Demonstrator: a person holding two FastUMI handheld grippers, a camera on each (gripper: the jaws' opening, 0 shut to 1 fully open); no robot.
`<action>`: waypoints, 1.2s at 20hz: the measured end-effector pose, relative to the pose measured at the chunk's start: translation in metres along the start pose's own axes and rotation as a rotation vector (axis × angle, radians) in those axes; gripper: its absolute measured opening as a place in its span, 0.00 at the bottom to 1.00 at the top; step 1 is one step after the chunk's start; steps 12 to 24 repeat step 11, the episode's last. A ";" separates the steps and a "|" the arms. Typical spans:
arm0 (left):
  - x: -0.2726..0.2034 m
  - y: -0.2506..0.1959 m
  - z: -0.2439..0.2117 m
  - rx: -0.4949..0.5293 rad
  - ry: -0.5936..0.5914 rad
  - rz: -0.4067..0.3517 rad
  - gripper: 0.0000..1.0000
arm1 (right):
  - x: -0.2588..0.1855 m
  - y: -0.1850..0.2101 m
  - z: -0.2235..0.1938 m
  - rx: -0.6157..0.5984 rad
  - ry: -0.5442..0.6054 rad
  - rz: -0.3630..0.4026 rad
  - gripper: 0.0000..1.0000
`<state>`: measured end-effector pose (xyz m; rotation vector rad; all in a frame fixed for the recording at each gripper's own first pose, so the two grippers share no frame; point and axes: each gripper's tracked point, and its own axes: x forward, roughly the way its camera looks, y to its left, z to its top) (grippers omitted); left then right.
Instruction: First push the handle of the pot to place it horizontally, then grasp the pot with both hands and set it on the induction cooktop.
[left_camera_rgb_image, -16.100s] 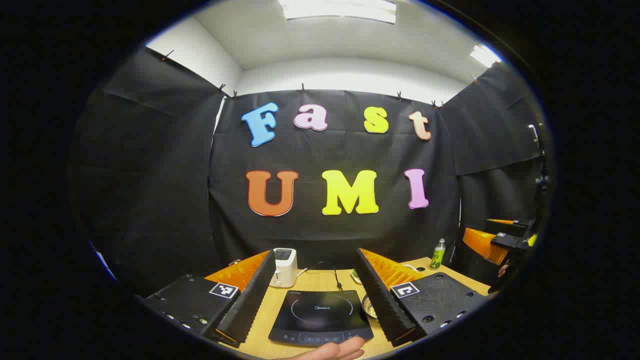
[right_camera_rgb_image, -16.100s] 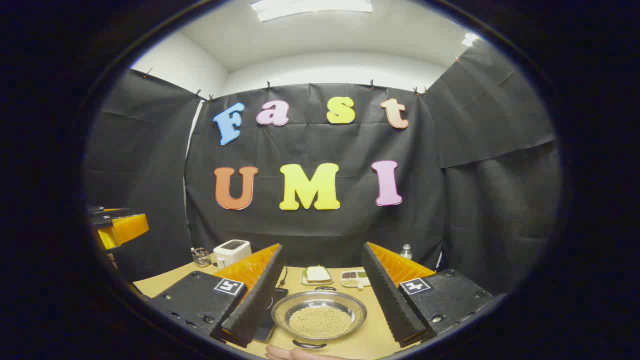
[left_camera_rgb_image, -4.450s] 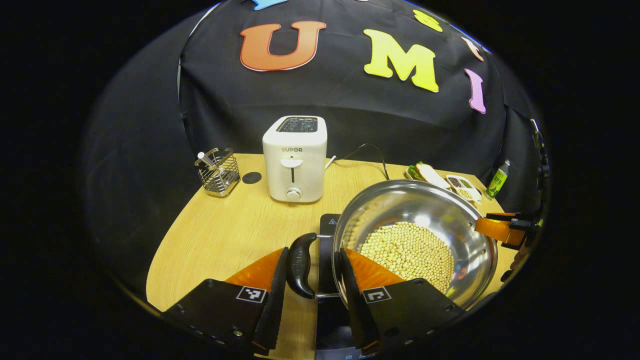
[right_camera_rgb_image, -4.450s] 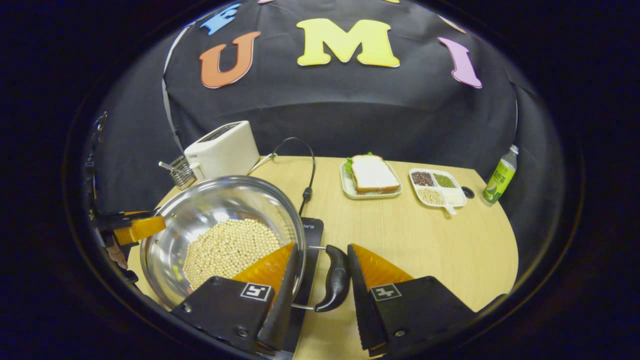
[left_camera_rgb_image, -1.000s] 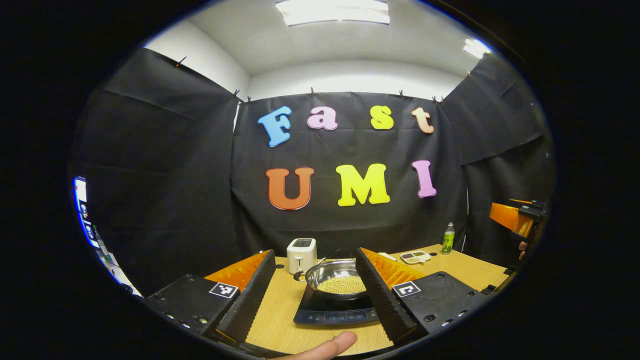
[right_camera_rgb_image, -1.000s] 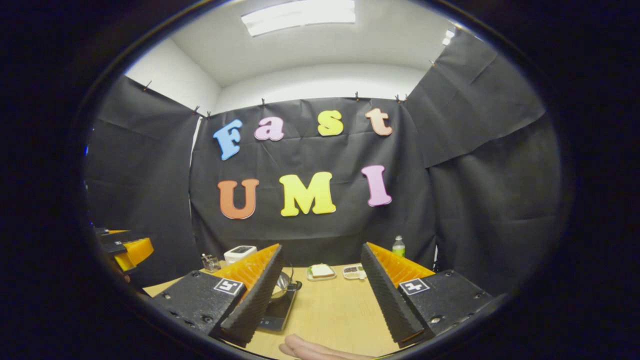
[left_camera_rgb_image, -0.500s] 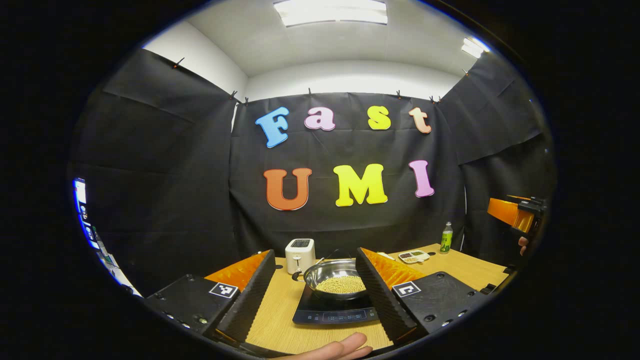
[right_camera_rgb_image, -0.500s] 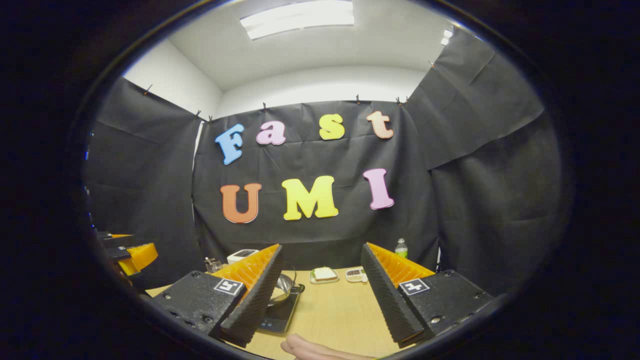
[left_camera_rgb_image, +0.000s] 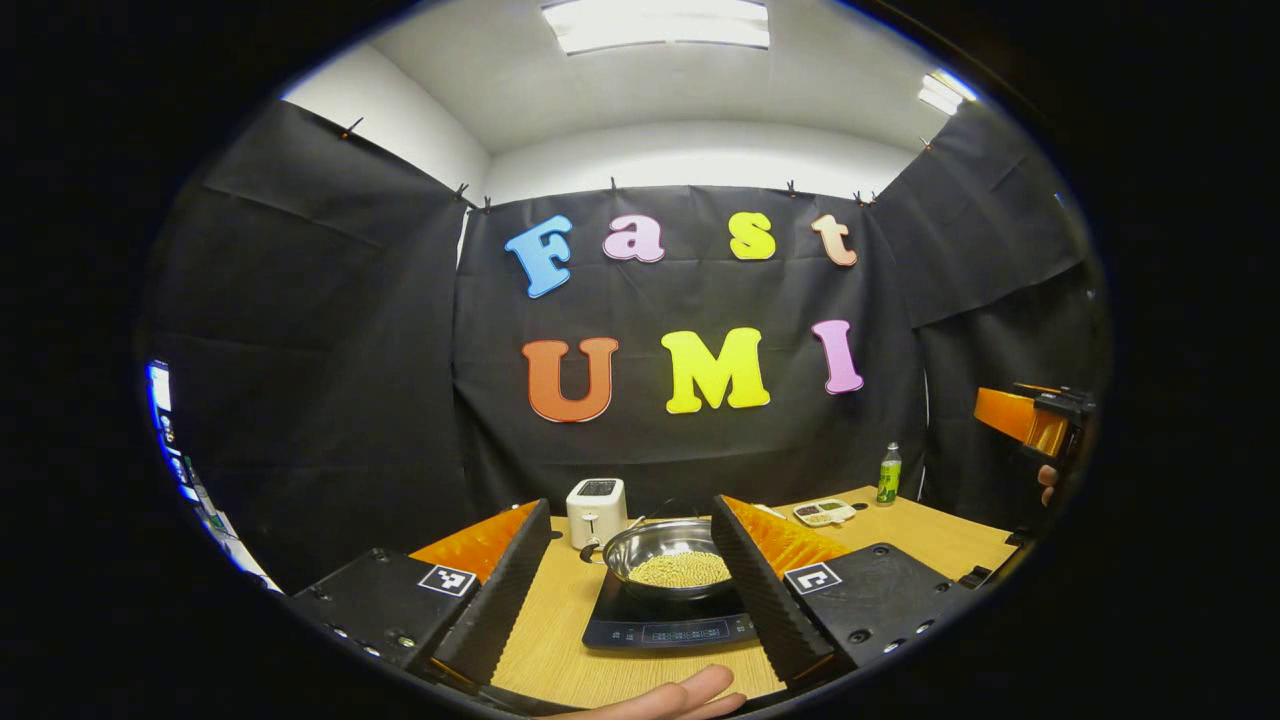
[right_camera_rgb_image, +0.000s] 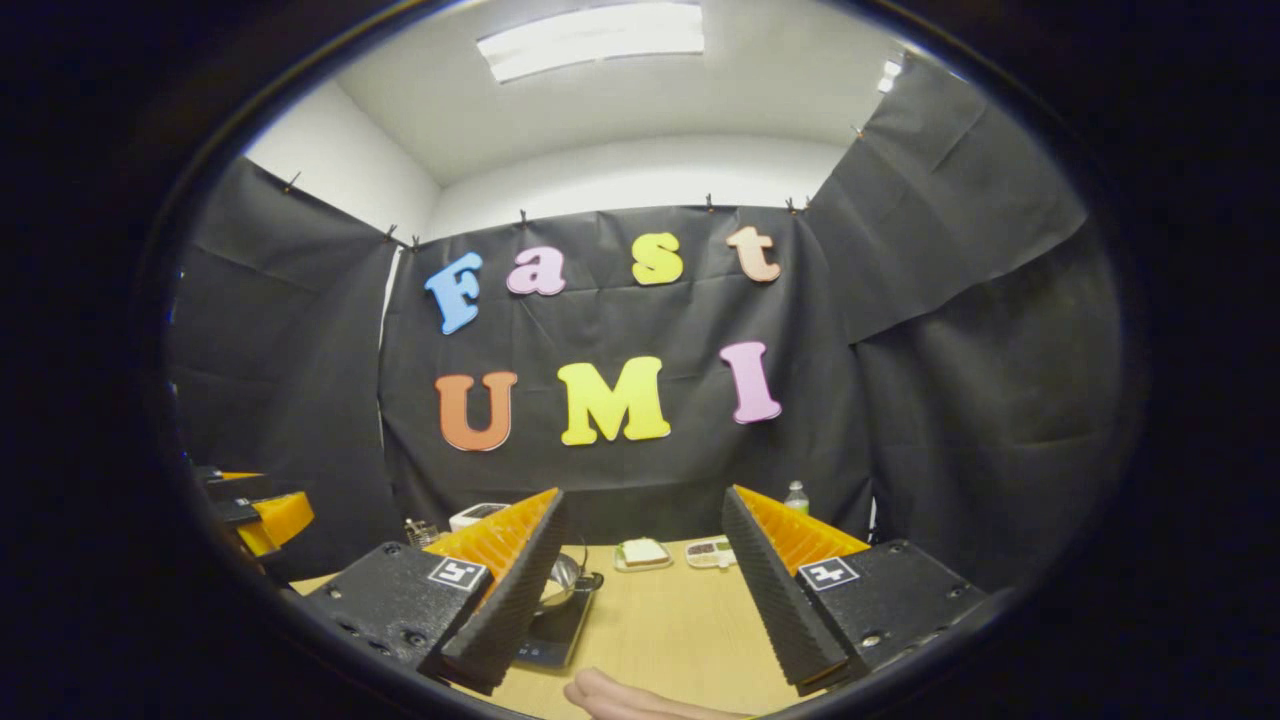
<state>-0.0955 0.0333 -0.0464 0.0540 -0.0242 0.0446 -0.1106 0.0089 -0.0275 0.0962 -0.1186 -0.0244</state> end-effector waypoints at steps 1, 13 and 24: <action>0.000 0.000 0.001 -0.001 0.000 0.000 0.88 | 0.000 -0.001 0.000 -0.002 0.003 -0.004 0.98; -0.001 0.000 -0.001 -0.007 0.001 0.001 0.88 | -0.003 0.003 0.002 0.004 -0.005 0.011 0.98; -0.001 0.000 -0.001 -0.007 0.001 0.001 0.88 | -0.003 0.003 0.002 0.004 -0.005 0.011 0.98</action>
